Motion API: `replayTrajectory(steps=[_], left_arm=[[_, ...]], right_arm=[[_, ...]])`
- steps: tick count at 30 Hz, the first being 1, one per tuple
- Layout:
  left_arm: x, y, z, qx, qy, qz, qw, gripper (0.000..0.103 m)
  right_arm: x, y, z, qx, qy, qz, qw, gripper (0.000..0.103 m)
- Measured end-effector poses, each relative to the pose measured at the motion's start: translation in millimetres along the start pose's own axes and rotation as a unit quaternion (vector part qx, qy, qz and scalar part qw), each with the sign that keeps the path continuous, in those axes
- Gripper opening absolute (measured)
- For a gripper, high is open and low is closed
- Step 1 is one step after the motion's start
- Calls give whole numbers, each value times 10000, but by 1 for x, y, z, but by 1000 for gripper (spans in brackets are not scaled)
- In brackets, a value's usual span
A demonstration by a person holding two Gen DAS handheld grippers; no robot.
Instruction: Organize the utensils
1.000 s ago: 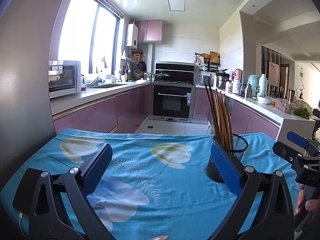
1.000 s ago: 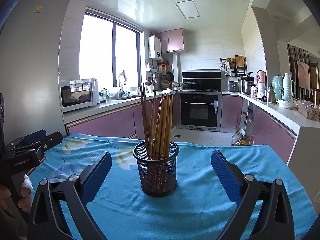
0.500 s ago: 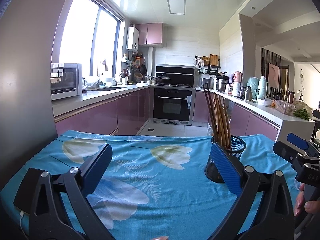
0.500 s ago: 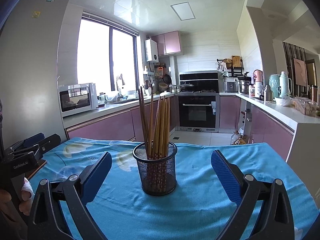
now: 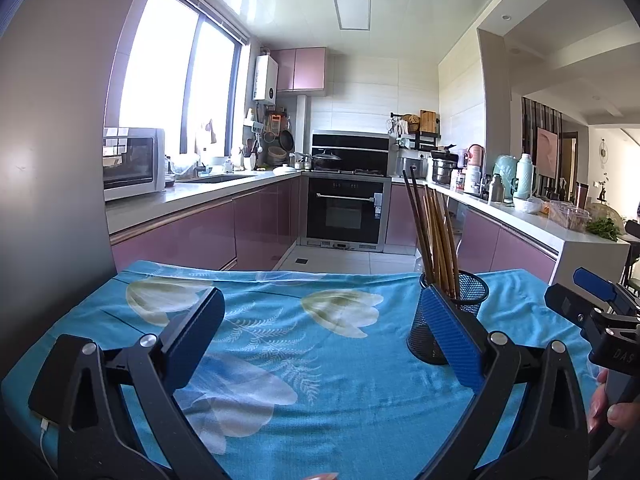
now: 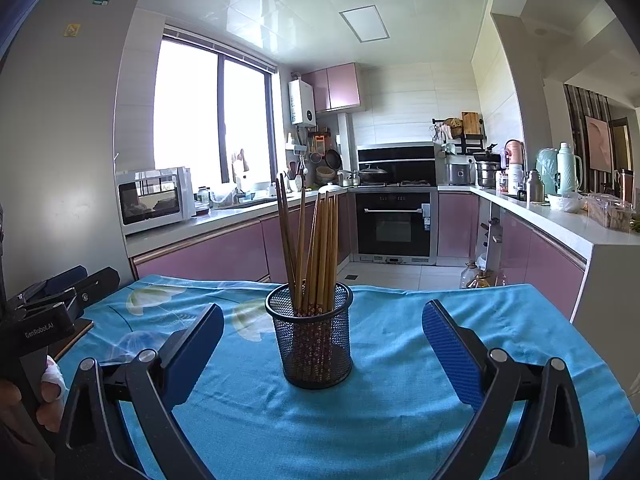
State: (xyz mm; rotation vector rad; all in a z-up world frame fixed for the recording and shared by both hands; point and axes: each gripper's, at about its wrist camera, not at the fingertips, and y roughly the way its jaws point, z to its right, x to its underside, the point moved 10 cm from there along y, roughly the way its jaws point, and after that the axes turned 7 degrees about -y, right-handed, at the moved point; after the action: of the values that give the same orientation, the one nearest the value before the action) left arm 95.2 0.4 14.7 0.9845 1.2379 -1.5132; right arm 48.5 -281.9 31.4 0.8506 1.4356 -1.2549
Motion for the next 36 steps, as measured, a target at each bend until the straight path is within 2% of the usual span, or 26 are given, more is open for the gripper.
replayTrajectory(steps=[36], left_arm=[[4,1,0,-6,13,-33,10000,97]], right_arm=[[-4,1,-2,-15,13,-8,10000,96]])
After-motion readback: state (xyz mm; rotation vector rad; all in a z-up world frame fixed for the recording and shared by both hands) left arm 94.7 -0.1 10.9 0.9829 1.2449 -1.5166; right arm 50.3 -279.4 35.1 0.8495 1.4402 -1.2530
